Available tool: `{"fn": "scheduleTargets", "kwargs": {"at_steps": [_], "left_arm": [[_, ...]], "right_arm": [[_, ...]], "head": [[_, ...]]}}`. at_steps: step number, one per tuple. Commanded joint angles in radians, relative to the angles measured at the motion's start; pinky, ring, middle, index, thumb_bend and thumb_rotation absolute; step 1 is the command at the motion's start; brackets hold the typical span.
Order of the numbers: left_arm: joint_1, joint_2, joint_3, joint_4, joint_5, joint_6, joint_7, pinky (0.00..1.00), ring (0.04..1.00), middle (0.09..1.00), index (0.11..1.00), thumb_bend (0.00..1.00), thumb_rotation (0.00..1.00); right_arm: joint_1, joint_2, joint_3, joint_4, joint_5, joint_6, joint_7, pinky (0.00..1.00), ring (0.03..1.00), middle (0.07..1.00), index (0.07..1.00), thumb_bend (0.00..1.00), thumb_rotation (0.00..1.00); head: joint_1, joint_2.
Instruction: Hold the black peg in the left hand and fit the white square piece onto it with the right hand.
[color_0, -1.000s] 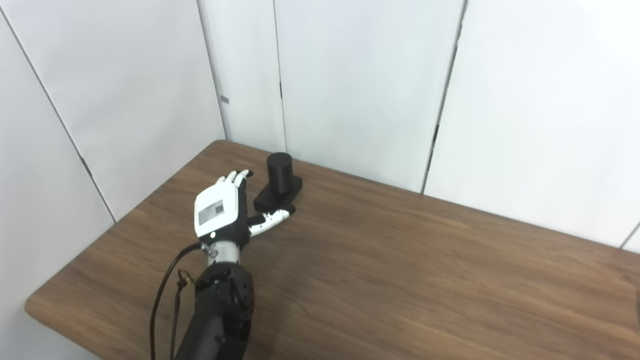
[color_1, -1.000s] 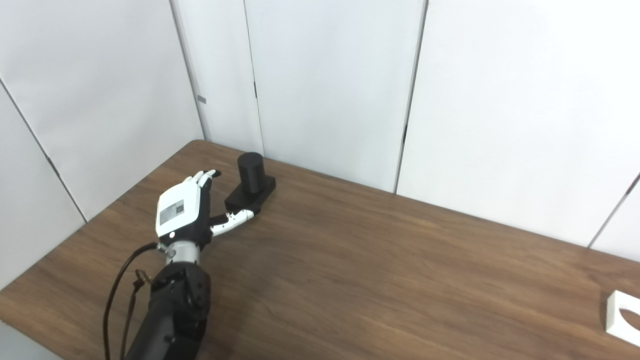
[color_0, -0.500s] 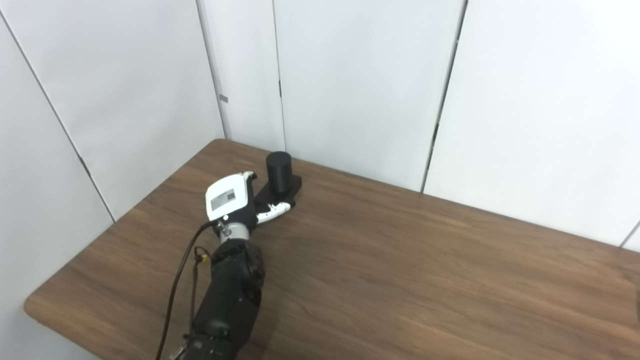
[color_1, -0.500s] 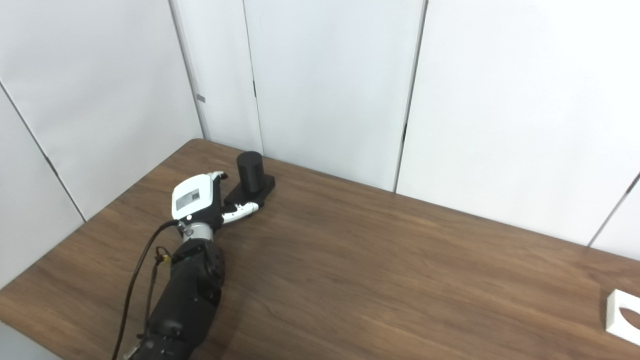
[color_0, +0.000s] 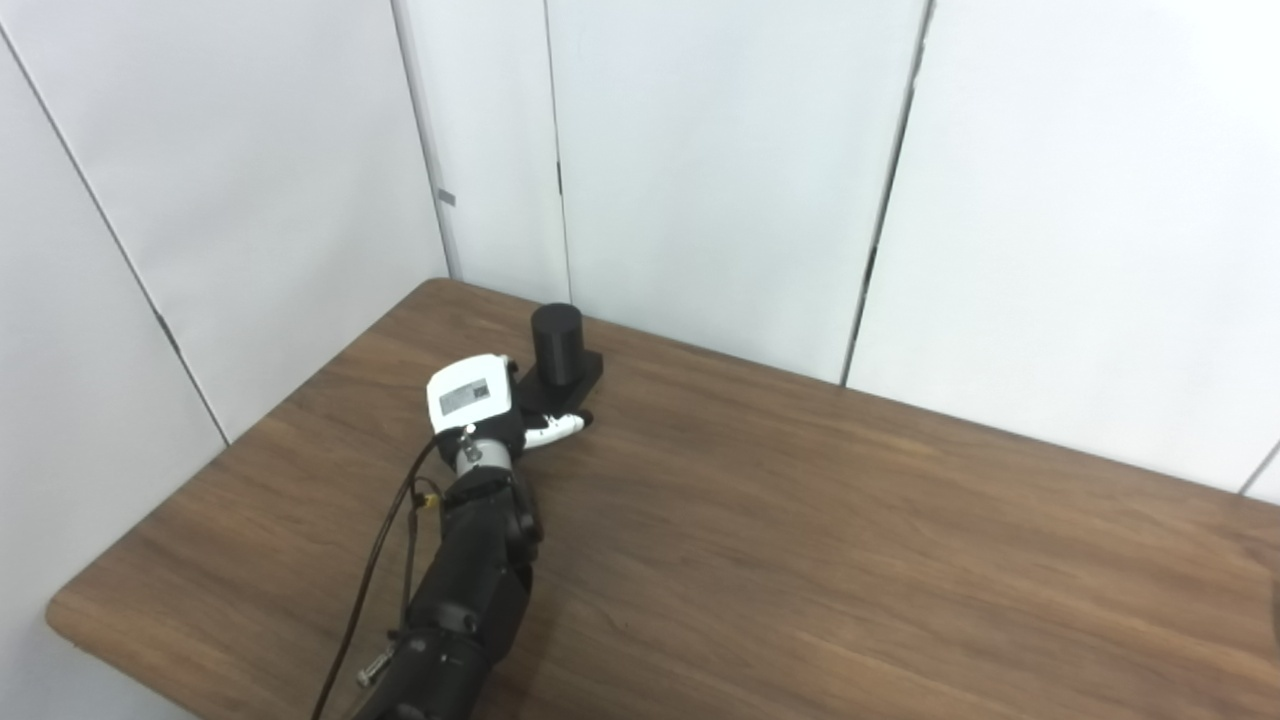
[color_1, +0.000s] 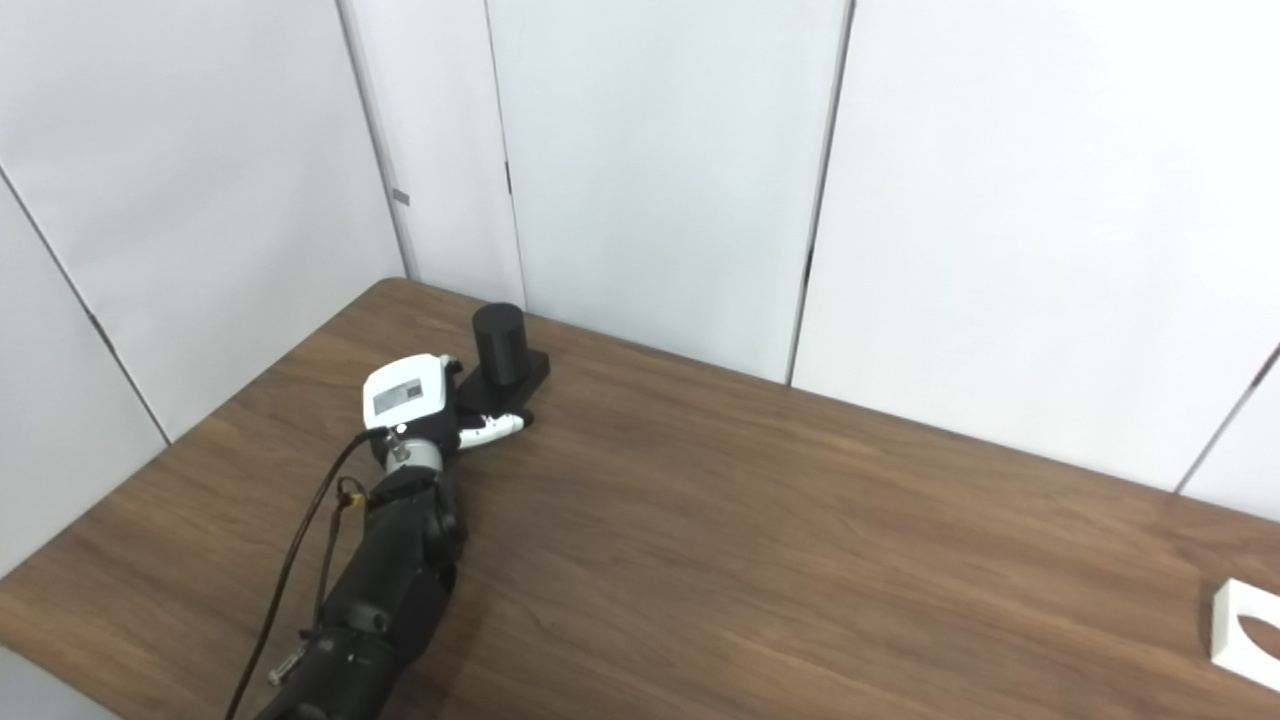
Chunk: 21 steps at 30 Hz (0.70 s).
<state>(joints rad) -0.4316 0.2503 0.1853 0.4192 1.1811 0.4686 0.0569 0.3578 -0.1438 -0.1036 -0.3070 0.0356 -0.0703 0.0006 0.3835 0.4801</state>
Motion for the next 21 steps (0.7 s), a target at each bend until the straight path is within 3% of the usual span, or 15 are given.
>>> {"fn": "scheduleTargets", "kwargs": {"at_steps": [1, 11, 15, 19, 21], "left_arm": [[-0.068, 0.029, -0.002, -0.005, 0.04, 0.001, 0.007, 0.8, 0.876, 0.87, 0.846, 0.9, 0.72], [-0.1, 0.023, -0.003, 0.04, 0.039, 0.001, 0.016, 0.79, 0.867, 0.865, 0.843, 0.89, 0.69], [-0.105, 0.02, 0.004, 0.054, 0.038, 0.001, 0.016, 0.78, 0.852, 0.842, 0.817, 0.86, 0.72], [-0.11, 0.028, -0.002, 0.073, 0.045, 0.001, 0.019, 0.75, 0.827, 0.818, 0.777, 0.8, 0.71], [-0.11, 0.032, -0.006, 0.079, 0.035, 0.001, 0.032, 0.73, 0.814, 0.801, 0.7, 0.76, 0.65]], "right_arm": [[0.012, 0.009, 0.007, -0.024, 0.004, 0.015, 0.009, 0.85, 0.899, 0.882, 0.879, 0.71, 1.0], [0.011, 0.008, 0.012, -0.017, -0.001, 0.005, 0.008, 0.85, 0.888, 0.868, 0.872, 0.73, 1.0], [0.011, 0.007, 0.014, -0.018, -0.029, 0.004, 0.002, 0.93, 0.891, 0.861, 0.868, 0.74, 1.0], [0.007, 0.01, 0.015, -0.018, -0.01, 0.01, 0.007, 0.8, 0.882, 0.864, 0.871, 0.76, 1.0], [0.006, 0.011, 0.016, -0.014, -0.006, 0.006, 0.008, 0.75, 0.869, 0.868, 0.872, 0.77, 1.0]], "head": [[0.0, 0.002], [-0.006, 0.002], [-0.006, 0.002], [-0.014, 0.003], [-0.016, 0.003]]}}
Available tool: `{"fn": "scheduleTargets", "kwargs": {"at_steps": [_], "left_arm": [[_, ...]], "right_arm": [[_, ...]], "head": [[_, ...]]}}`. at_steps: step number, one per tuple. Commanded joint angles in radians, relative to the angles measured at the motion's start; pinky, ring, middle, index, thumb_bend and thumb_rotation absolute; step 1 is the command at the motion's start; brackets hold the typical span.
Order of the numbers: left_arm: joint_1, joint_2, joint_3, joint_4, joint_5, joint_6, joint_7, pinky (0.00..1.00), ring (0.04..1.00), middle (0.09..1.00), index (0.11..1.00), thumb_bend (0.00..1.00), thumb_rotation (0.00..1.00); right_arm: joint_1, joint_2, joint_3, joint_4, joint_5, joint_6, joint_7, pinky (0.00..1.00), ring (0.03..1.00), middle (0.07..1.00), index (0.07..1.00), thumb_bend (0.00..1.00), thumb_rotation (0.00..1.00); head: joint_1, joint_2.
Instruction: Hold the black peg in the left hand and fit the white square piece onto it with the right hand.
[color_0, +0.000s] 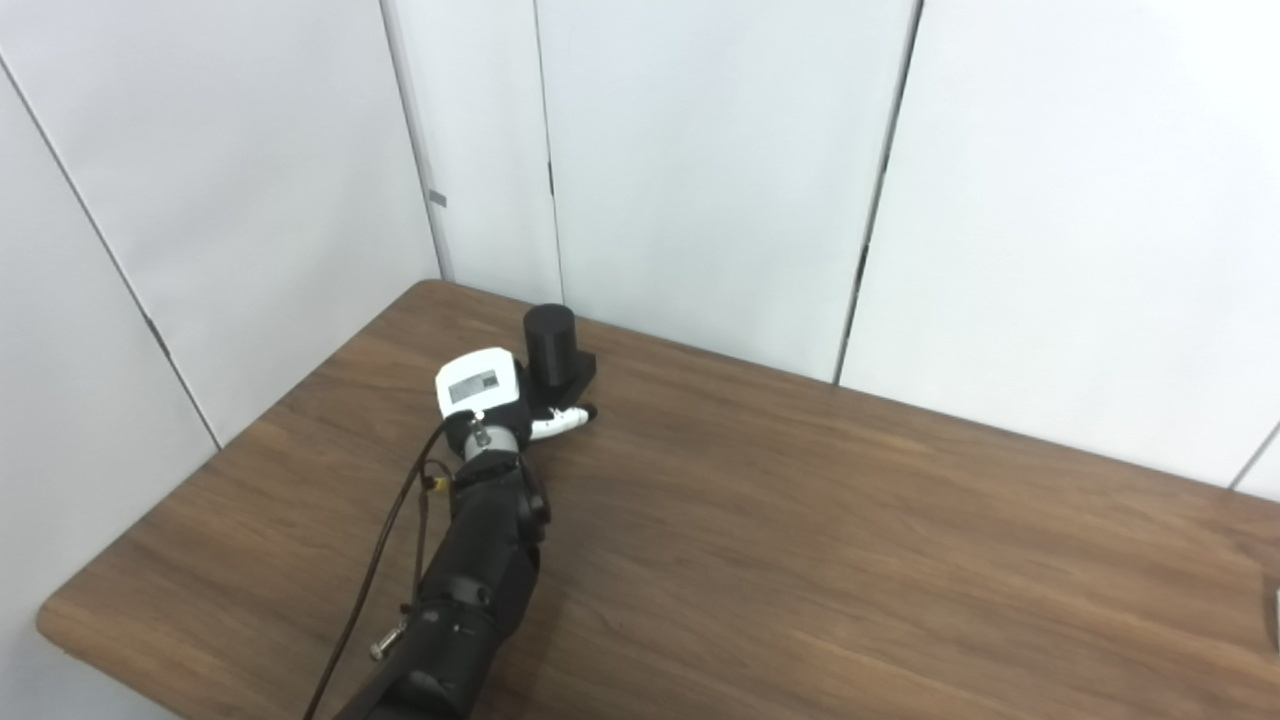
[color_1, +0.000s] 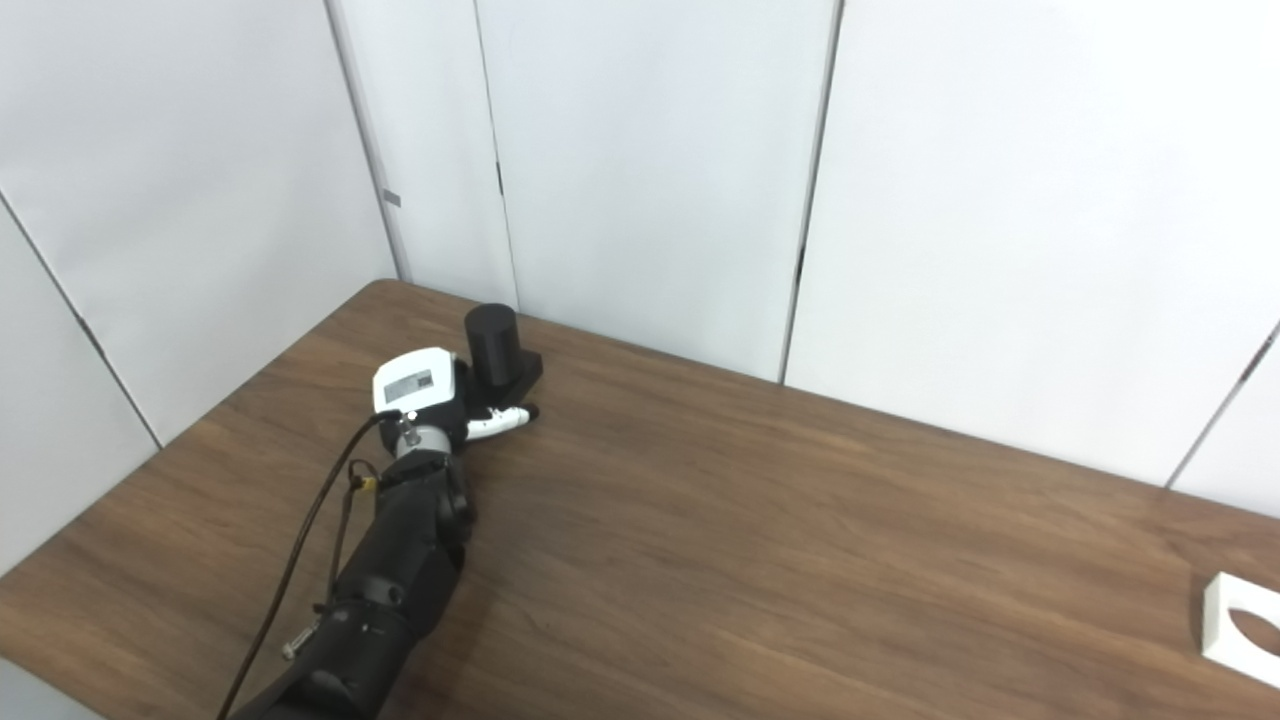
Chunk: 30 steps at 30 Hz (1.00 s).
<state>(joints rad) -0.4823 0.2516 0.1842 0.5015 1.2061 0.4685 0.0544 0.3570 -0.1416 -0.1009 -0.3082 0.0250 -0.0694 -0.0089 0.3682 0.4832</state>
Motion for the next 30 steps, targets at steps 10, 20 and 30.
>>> {"fn": "scheduleTargets", "kwargs": {"at_steps": [10, 20, 30], "left_arm": [[-0.043, 0.084, -0.074, 0.032, -0.143, -0.001, 0.137, 0.64, 0.742, 0.671, 0.516, 0.69, 0.26], [-0.036, 0.113, -0.13, 0.03, -0.234, 0.001, 0.172, 0.56, 0.667, 0.622, 0.483, 0.52, 0.05], [0.071, 0.174, -0.203, -0.169, -0.392, -0.077, 0.086, 0.62, 0.758, 0.719, 0.483, 0.51, 0.06]], "right_arm": [[0.001, 0.02, 0.02, -0.001, 0.001, 0.0, 0.007, 0.71, 0.85, 0.874, 0.87, 0.77, 1.0], [-0.013, 0.024, 0.032, 0.016, 0.001, -0.004, -0.004, 0.74, 0.861, 0.854, 0.866, 0.8, 1.0], [-0.01, 0.032, 0.052, 0.007, -0.026, -0.003, -0.023, 0.79, 0.892, 0.889, 0.902, 0.73, 1.0]], "head": [[-0.01, 0.0], [-0.028, -0.004], [-0.069, 0.006]]}}
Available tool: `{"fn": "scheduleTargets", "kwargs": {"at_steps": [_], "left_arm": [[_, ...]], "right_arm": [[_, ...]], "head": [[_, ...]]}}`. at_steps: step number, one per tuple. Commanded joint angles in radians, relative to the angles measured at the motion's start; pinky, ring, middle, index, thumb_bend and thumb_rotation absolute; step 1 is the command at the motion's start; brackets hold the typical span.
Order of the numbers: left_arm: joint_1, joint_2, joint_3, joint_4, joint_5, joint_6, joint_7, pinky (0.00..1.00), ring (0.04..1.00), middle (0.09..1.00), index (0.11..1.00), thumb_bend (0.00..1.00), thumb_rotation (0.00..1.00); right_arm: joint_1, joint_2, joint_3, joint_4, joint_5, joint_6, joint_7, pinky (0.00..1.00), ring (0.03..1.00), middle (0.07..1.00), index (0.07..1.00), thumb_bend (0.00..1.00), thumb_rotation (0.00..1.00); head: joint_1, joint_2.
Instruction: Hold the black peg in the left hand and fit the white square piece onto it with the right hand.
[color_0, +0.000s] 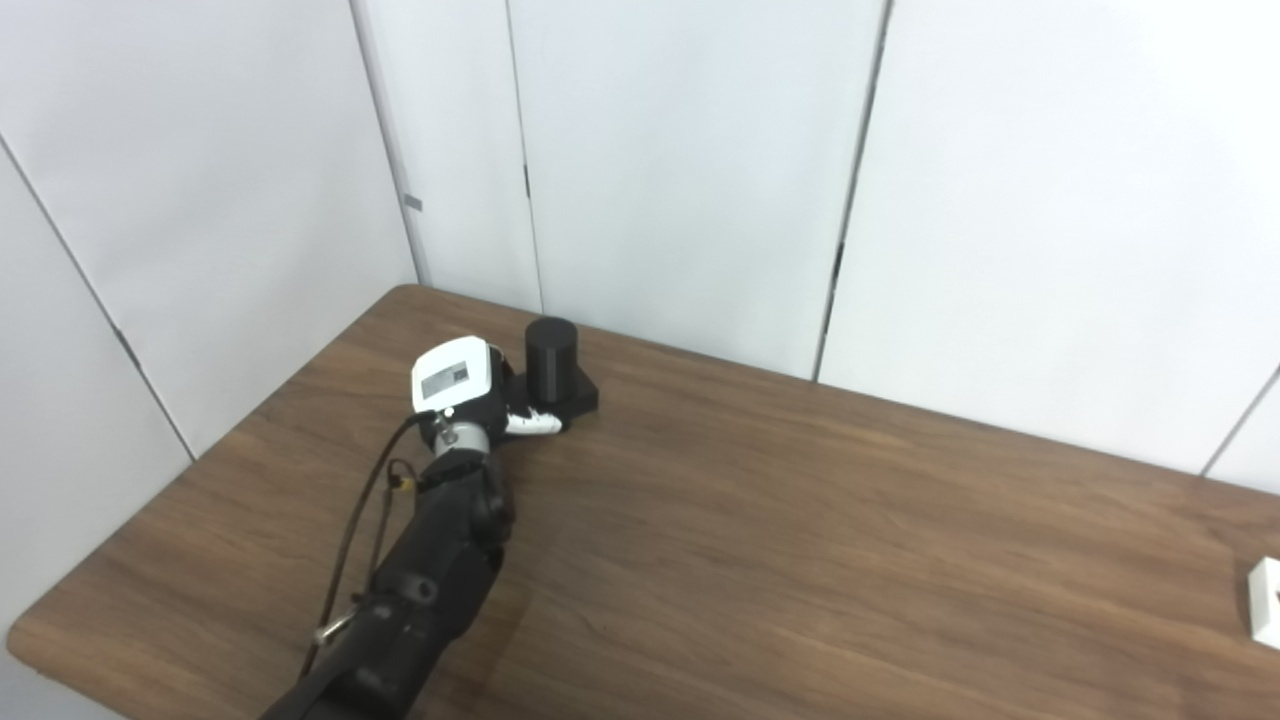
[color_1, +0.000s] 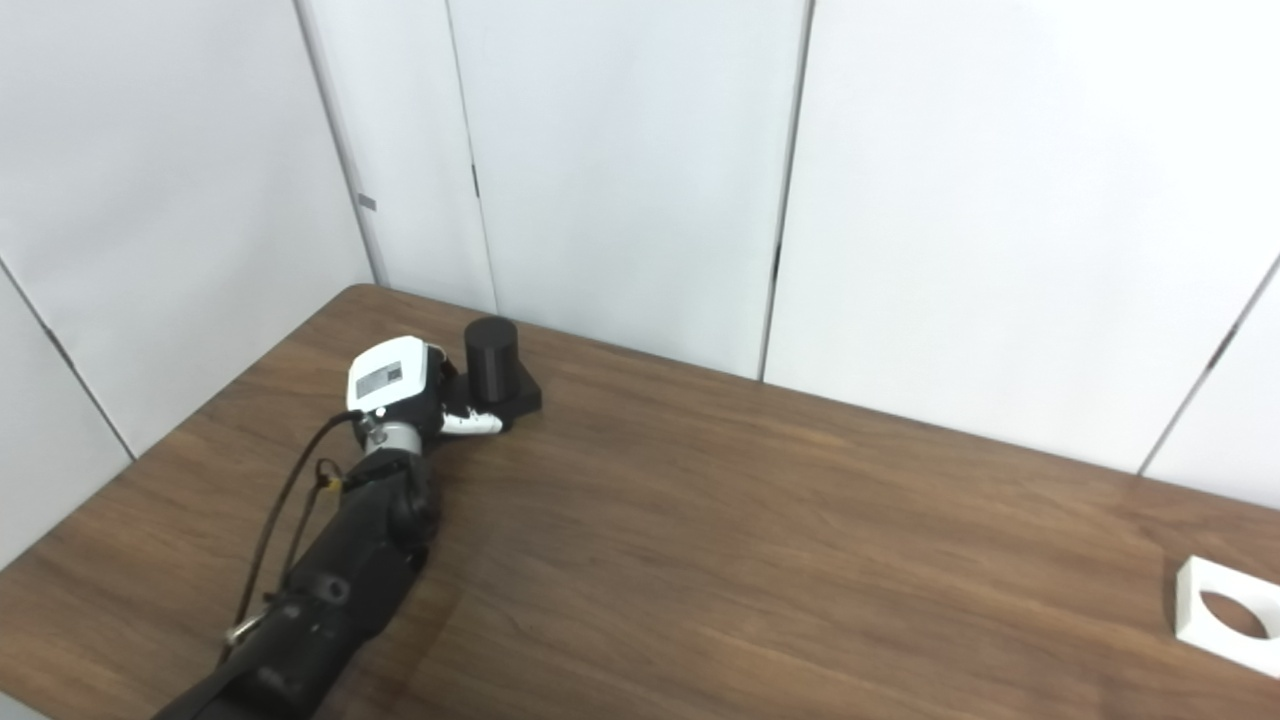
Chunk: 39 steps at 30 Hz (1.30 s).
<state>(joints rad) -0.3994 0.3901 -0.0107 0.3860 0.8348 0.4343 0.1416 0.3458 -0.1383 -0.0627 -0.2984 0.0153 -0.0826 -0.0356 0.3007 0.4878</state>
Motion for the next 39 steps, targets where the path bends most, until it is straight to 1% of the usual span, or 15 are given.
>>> {"fn": "scheduleTargets", "kwargs": {"at_steps": [1, 4, 7, 11, 13, 15, 19, 22, 25, 27, 29, 30, 32, 35, 39], "left_arm": [[0.013, 0.042, -0.02, -0.108, -0.03, -0.047, -0.023, 0.62, 0.761, 0.722, 0.482, 0.51, 0.06], [0.079, 0.05, -0.049, -0.262, -0.048, -0.046, -0.081, 0.64, 0.789, 0.735, 0.483, 0.51, 0.06], [0.143, 0.045, -0.071, -0.413, -0.064, -0.04, -0.136, 0.64, 0.792, 0.735, 0.483, 0.5, 0.06], [0.231, 0.035, -0.104, -0.591, -0.069, -0.063, -0.184, 0.65, 0.772, 0.746, 0.485, 0.5, 0.06], [0.265, 0.024, -0.115, -0.656, -0.067, -0.07, -0.201, 0.65, 0.764, 0.745, 0.485, 0.5, 0.06], [0.303, 0.016, -0.131, -0.72, -0.068, -0.085, -0.223, 0.65, 0.767, 0.749, 0.486, 0.5, 0.06], [0.365, -0.007, -0.163, -0.817, -0.038, -0.086, -0.264, 0.65, 0.77, 0.755, 0.487, 0.5, 0.06], [0.418, -0.034, -0.204, -0.867, -0.007, -0.11, -0.281, 0.67, 0.767, 0.759, 0.487, 0.5, 0.06], [0.462, -0.062, -0.26, -0.892, 0.038, -0.137, -0.294, 0.65, 0.773, 0.767, 0.487, 0.5, 0.06], [0.487, -0.09, -0.297, -0.897, 0.069, -0.155, -0.293, 0.65, 0.776, 0.76, 0.487, 0.5, 0.06], [0.517, -0.115, -0.34, -0.894, 0.082, -0.192, -0.294, 0.66, 0.782, 0.76, 0.487, 0.5, 0.06], [0.529, -0.123, -0.353, -0.891, 0.087, -0.207, -0.294, 0.67, 0.786, 0.761, 0.487, 0.5, 0.06], [0.553, -0.134, -0.381, -0.88, 0.112, -0.236, -0.292, 0.68, 0.79, 0.762, 0.488, 0.5, 0.05], [0.588, -0.147, -0.427, -0.864, 0.159, -0.267, -0.313, 0.69, 0.797, 0.77, 0.489, 0.5, 0.06], [0.628, -0.163, -0.471, -0.833, 0.19, -0.303, -0.3, 0.72, 0.788, 0.761, 0.488, 0.5, 0.05]], "right_arm": [[0.002, 0.03, 0.015, -0.005, -0.022, 0.011, 0.002, 0.79, 0.891, 0.89, 0.902, 0.73, 1.0], [0.006, 0.029, 0.022, -0.014, -0.031, 0.017, -0.001, 0.79, 0.891, 0.891, 0.908, 0.7, 1.0], [0.007, 0.022, 0.03, -0.016, -0.017, 0.015, 0.01, 0.82, 0.916, 0.911, 0.934, 0.68, 1.0], [0.004, 0.027, 0.035, -0.031, 0.0, 0.038, 0.009, 0.81, 0.918, 0.912, 0.939, 0.71, 1.0], [0.002, 0.028, 0.038, -0.041, 0.01, 0.05, 0.01, 0.81, 0.917, 0.908, 0.937, 0.71, 1.0], [0.001, 0.028, 0.042, -0.057, 0.016, 0.068, 0.013, 0.83, 0.924, 0.912, 0.94, 0.68, 1.0], [-0.001, 0.035, 0.05, -0.09, 0.006, 0.109, 0.003, 0.82, 0.911, 0.902, 0.93, 0.65, 1.0], [0.001, 0.041, 0.055, -0.113, -0.001, 0.133, -0.005, 0.8, 0.898, 0.889, 0.926, 0.61, 1.0], [0.006, 0.044, 0.062, -0.135, -0.01, 0.146, -0.01, 0.79, 0.891, 0.885, 0.924, 0.56, 1.0], [0.009, 0.045, 0.068, -0.149, -0.017, 0.154, -0.012, 0.78, 0.889, 0.884, 0.926, 0.5, 1.0], [0.013, 0.047, 0.074, -0.167, -0.013, 0.163, -0.011, 0.79, 0.894, 0.887, 0.93, 0.47, 1.0], [0.015, 0.047, 0.077, -0.174, -0.011, 0.165, -0.011, 0.8, 0.899, 0.889, 0.933, 0.45, 1.0], [0.019, 0.049, 0.085, -0.188, -0.012, 0.171, -0.01, 0.81, 0.905, 0.893, 0.937, 0.43, 1.0], [0.025, 0.054, 0.093, -0.206, -0.024, 0.186, -0.015, 0.81, 0.903, 0.894, 0.936, 0.44, 1.0], [0.03, 0.057, 0.1, -0.23, -0.033, 0.216, -0.019, 0.82, 0.9, 0.892, 0.931, 0.45, 1.0]], "head": [[-0.005, 0.004], [-0.019, 0.012], [-0.031, 0.019], [-0.047, 0.03], [-0.058, 0.036], [-0.072, 0.044], [-0.123, 0.077], [-0.161, 0.1], [-0.2, 0.129], [-0.21, 0.137], [-0.239, 0.162], [-0.239, 0.162], [-0.262, 0.181], [-0.286, 0.202], [-0.305, 0.22]]}}
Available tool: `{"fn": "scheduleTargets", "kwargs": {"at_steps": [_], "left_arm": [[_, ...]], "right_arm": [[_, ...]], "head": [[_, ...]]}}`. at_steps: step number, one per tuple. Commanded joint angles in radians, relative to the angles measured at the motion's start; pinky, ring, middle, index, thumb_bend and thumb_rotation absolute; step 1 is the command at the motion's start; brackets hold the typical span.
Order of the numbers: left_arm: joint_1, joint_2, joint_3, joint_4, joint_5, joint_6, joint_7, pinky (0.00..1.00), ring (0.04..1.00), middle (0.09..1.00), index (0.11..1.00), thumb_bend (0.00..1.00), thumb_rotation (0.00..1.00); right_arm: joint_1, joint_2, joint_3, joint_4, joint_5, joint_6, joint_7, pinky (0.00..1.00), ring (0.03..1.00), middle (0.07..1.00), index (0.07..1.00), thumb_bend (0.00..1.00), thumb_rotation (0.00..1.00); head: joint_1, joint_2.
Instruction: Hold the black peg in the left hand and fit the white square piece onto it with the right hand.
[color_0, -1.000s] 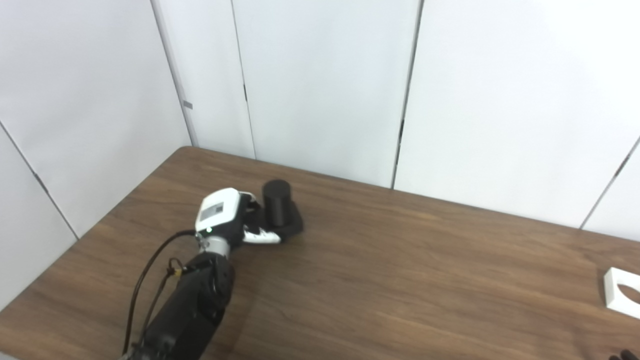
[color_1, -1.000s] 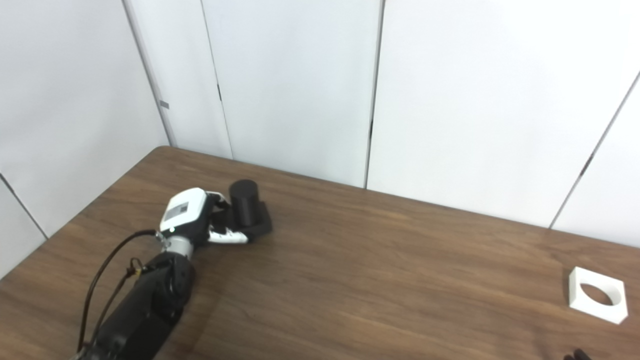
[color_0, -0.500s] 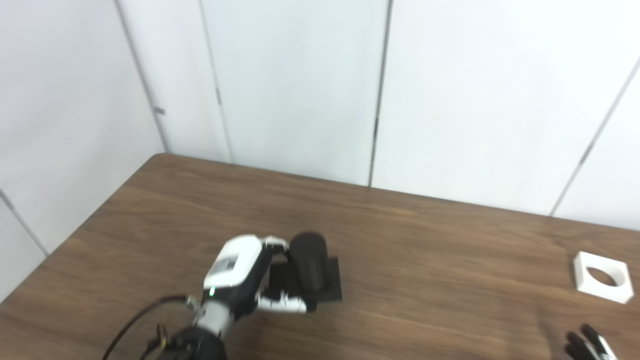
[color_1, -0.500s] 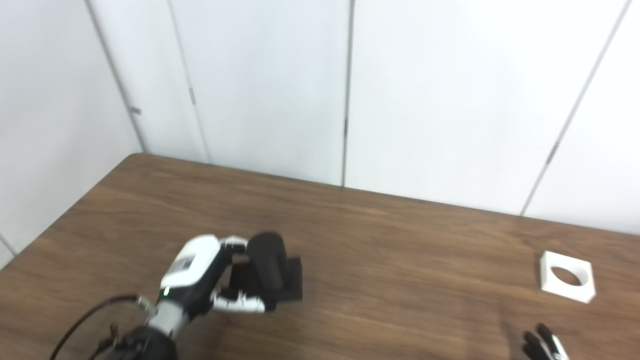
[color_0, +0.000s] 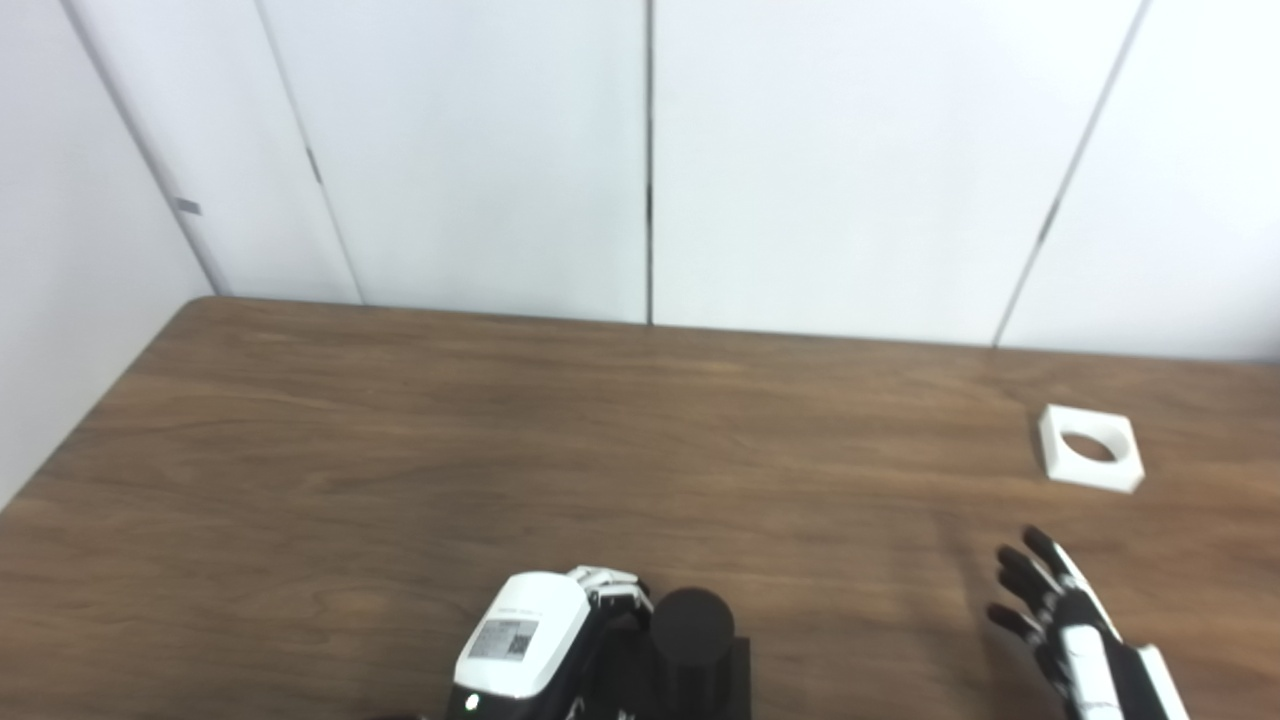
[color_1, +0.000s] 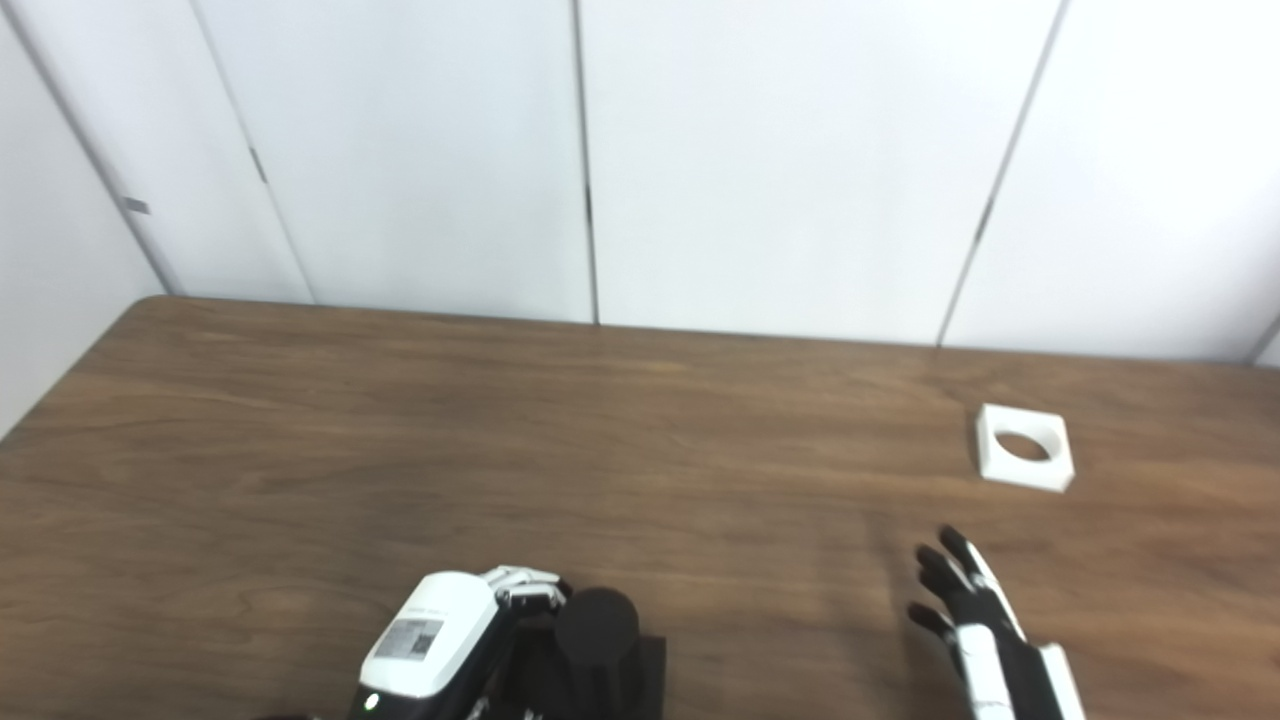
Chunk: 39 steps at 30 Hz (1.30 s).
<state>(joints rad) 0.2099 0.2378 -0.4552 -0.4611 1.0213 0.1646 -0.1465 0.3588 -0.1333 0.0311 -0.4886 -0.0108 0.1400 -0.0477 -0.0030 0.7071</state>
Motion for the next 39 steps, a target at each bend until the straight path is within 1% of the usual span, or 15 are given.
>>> {"fn": "scheduleTargets", "kwargs": {"at_steps": [1, 2, 8, 10, 12, 16, 17, 19, 23, 25, 26, 27, 30, 35, 39], "left_arm": [[0.026, -0.014, -0.035, 0.022, 0.012, -0.04, -0.006, 0.72, 0.788, 0.76, 0.488, 0.5, 0.05], [0.034, -0.018, -0.043, 0.031, 0.021, -0.047, 0.001, 0.73, 0.787, 0.76, 0.488, 0.5, 0.05], [0.05, -0.026, -0.063, 0.081, 0.043, -0.075, 0.03, 0.75, 0.788, 0.767, 0.488, 0.51, 0.05], [0.05, -0.029, -0.064, 0.093, 0.047, -0.079, 0.034, 0.76, 0.791, 0.767, 0.489, 0.51, 0.05], [0.05, -0.031, -0.062, 0.108, 0.046, -0.08, 0.039, 0.77, 0.795, 0.767, 0.489, 0.51, 0.05], [0.045, -0.034, -0.052, 0.143, 0.024, -0.081, 0.052, 0.77, 0.799, 0.766, 0.489, 0.51, 0.05], [0.044, -0.034, -0.051, 0.153, 0.021, -0.084, 0.06, 0.77, 0.797, 0.764, 0.489, 0.51, 0.05], [0.039, -0.033, -0.048, 0.171, 0.018, -0.087, 0.068, 0.76, 0.796, 0.762, 0.489, 0.51, 0.05], [0.032, -0.034, -0.041, 0.205, 0.012, -0.094, 0.086, 0.76, 0.798, 0.76, 0.489, 0.51, 0.05], [0.03, -0.032, -0.038, 0.219, 0.011, -0.098, 0.096, 0.76, 0.797, 0.759, 0.489, 0.51, 0.05], [0.028, -0.031, -0.038, 0.225, 0.01, -0.1, 0.101, 0.76, 0.796, 0.758, 0.489, 0.51, 0.05], [0.026, -0.031, -0.037, 0.232, 0.008, -0.104, 0.108, 0.75, 0.796, 0.758, 0.489, 0.51, 0.05], [0.022, -0.034, -0.041, 0.239, 0.014, -0.107, 0.119, 0.75, 0.792, 0.756, 0.489, 0.51, 0.05], [0.022, -0.044, -0.039, 0.233, 0.007, -0.107, 0.121, 0.73, 0.786, 0.752, 0.488, 0.51, 0.05], [0.021, -0.044, -0.039, 0.224, 0.014, -0.105, 0.11, 0.73, 0.788, 0.754, 0.489, 0.51, 0.05]], "right_arm": [[0.017, 0.051, 0.009, -0.044, -0.014, -0.003, -0.008, 0.82, 0.899, 0.891, 0.929, 0.45, 1.0], [0.017, 0.049, 0.01, -0.046, -0.023, 0.0, -0.009, 0.82, 0.895, 0.886, 0.925, 0.45, 1.0], [0.017, 0.04, 0.019, -0.05, -0.07, 0.003, -0.008, 0.99, 0.91, 0.859, 0.897, 0.44, 1.0], [0.019, 0.039, 0.017, -0.053, -0.061, 0.006, -0.003, 1.0, 0.913, 0.859, 0.891, 0.44, 1.0], [0.02, 0.037, 0.013, -0.063, -0.059, 0.017, -0.002, 0.94, 0.905, 0.858, 0.884, 0.43, 0.99], [0.013, 0.016, -0.002, -0.088, -0.061, 0.025, 0.005, 0.92, 0.898, 0.854, 0.869, 0.44, 0.87], [0.008, 0.005, -0.007, -0.099, -0.074, 0.032, 0.008, 0.9, 0.892, 0.859, 0.864, 0.44, 0.81], [-0.017, -0.024, -0.025, -0.128, -0.106, 0.067, 0.015, 0.87, 0.885, 0.871, 0.844, 0.46, 0.69], [-0.089, -0.077, -0.076, -0.161, -0.114, 0.141, 0.047, 0.78, 0.853, 0.859, 0.823, 0.49, 0.36], [-0.132, -0.115, -0.093, -0.157, -0.153, 0.159, 0.059, 0.74, 0.833, 0.847, 0.813, 0.51, 0.25], [-0.153, -0.135, -0.101, -0.15, -0.166, 0.163, 0.066, 0.71, 0.81, 0.834, 0.805, 0.54, 0.2], [-0.176, -0.157, -0.111, -0.141, -0.174, 0.173, 0.074, 0.71, 0.804, 0.828, 0.799, 0.57, 0.16], [-0.233, -0.222, -0.127, -0.107, -0.238, 0.193, 0.088, 0.8, 0.846, 0.839, 0.775, 0.67, 0.13], [-0.325, -0.34, -0.118, -0.036, -0.372, 0.234, 0.13, 0.88, 0.905, 0.874, 0.781, 0.75, 0.16], [-0.409, -0.419, -0.104, 0.059, -0.446, 0.205, 0.151, 0.87, 0.943, 0.902, 0.784, 0.81, 0.09]], "head": [[-0.007, 0.004], [-0.013, 0.007], [-0.05, 0.02], [-0.064, 0.023], [-0.082, 0.027], [-0.105, 0.029], [-0.11, 0.028], [-0.123, 0.026], [-0.148, 0.022], [-0.148, 0.022], [-0.189, 0.015], [-0.198, 0.014], [-0.21, 0.009], [-0.212, 0.008], [-0.219, 0.005]]}}
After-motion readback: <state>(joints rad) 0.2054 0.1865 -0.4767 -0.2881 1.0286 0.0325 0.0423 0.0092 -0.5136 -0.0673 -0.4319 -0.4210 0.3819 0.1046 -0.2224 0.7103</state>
